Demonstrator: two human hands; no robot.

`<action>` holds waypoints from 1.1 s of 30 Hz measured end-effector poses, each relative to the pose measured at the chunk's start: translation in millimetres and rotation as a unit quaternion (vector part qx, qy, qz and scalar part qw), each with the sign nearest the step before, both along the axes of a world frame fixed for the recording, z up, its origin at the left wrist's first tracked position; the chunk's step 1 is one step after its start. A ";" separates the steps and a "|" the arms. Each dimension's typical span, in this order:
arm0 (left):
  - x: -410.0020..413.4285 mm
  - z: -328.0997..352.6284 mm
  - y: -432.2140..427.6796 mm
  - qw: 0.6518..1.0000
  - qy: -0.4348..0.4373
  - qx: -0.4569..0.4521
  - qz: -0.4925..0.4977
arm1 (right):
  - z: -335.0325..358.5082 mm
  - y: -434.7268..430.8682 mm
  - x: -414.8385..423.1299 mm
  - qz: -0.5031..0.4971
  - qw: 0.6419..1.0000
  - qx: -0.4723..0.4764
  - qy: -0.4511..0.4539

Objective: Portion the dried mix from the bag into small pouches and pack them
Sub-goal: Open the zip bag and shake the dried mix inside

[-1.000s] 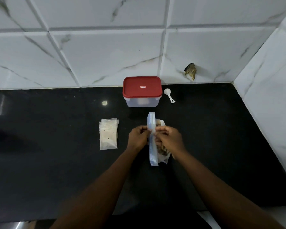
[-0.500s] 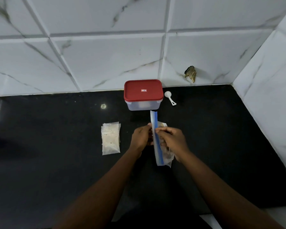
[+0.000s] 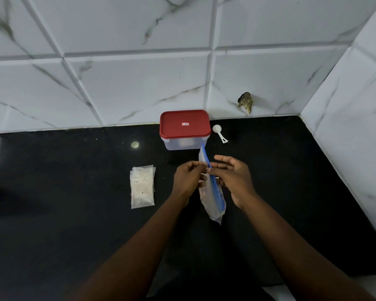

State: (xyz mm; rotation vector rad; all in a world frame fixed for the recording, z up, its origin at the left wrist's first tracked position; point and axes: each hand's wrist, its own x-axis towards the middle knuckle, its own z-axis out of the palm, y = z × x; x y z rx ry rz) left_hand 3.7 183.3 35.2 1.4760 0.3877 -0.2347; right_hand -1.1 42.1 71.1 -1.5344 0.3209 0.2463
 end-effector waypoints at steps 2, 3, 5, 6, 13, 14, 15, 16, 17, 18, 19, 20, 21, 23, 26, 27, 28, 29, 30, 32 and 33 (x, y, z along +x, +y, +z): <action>-0.5 7.4 -1.8 0.999 0.000 -0.041 -0.011 | 3.2 -2.8 -0.3 0.005 1.000 0.010 -0.005; -1.1 10.4 -2.2 0.999 -0.002 -0.048 -0.015 | 4.9 -4.7 -0.6 0.006 1.000 0.011 -0.005; -2.5 12.9 -1.4 0.998 -0.002 -0.052 -0.019 | 6.4 -7.6 -0.5 0.012 1.000 0.008 0.000; -3.0 14.2 -1.1 0.998 -0.002 -0.053 -0.019 | 7.8 -9.5 -0.3 0.017 1.000 0.012 0.003; -6.1 22.7 -2.5 0.998 -0.016 -0.042 -0.032 | 15.0 -18.9 3.1 0.039 0.999 -0.009 0.002; -6.5 23.2 -2.9 0.998 -0.018 -0.044 -0.033 | 14.9 -19.4 3.4 0.042 0.999 -0.017 0.001; -6.9 23.1 -3.1 0.998 -0.019 -0.043 -0.035 | 14.8 -20.1 3.5 0.044 0.999 -0.018 0.003; -7.3 23.2 -3.1 0.998 -0.019 -0.043 -0.037 | 14.5 -21.1 4.1 0.045 0.999 -0.016 0.007; -7.7 23.3 -3.2 0.998 -0.018 -0.045 -0.039 | 14.6 -22.1 4.4 0.046 0.999 -0.014 0.010; -8.1 23.8 -3.3 0.998 -0.017 -0.049 -0.040 | 14.4 -23.4 4.7 0.047 0.999 -0.016 0.011; -8.5 24.6 -3.5 0.998 -0.017 -0.051 -0.041 | 14.3 -24.6 4.8 0.048 0.999 -0.019 0.010; -8.5 25.4 -3.9 0.998 -0.016 -0.049 -0.044 | 13.7 -25.7 5.1 0.049 0.998 -0.024 0.009; -8.8 26.4 -4.3 0.998 -0.014 -0.045 -0.046 | 13.5 -26.9 4.9 0.049 0.998 -0.030 0.006; -9.3 29.0 -5.1 0.999 -0.011 -0.028 -0.044 | 14.1 -28.8 5.1 0.047 0.998 -0.044 0.001; -7.0 31.6 -1.6 0.996 -0.026 0.075 -0.034 | 16.2 -34.1 6.7 0.032 0.997 -0.065 -0.014; -6.3 33.3 0.5 0.992 -0.035 0.118 -0.029 | 17.2 -37.2 7.2 0.026 0.997 -0.071 -0.022; -5.5 34.9 3.4 0.987 -0.049 0.155 -0.022 | 17.6 -40.8 8.2 0.020 0.996 -0.077 -0.028; -5.0 36.8 6.5 0.980 -0.069 0.188 -0.013 | 18.3 -44.5 9.1 0.015 0.996 -0.085 -0.034; -4.9 38.2 10.0 0.971 -0.091 0.221 -0.006 | 18.4 -48.5 10.4 0.009 0.995 -0.094 -0.039; -6.6 41.4 18.3 0.953 -0.126 0.275 0.007 | 19.4 -57.7 13.7 -0.005 0.993 -0.112 -0.047; -7.7 42.9 23.6 0.947 -0.136 0.291 0.016 | 20.0 -62.8 15.9 -0.016 0.992 -0.118 -0.050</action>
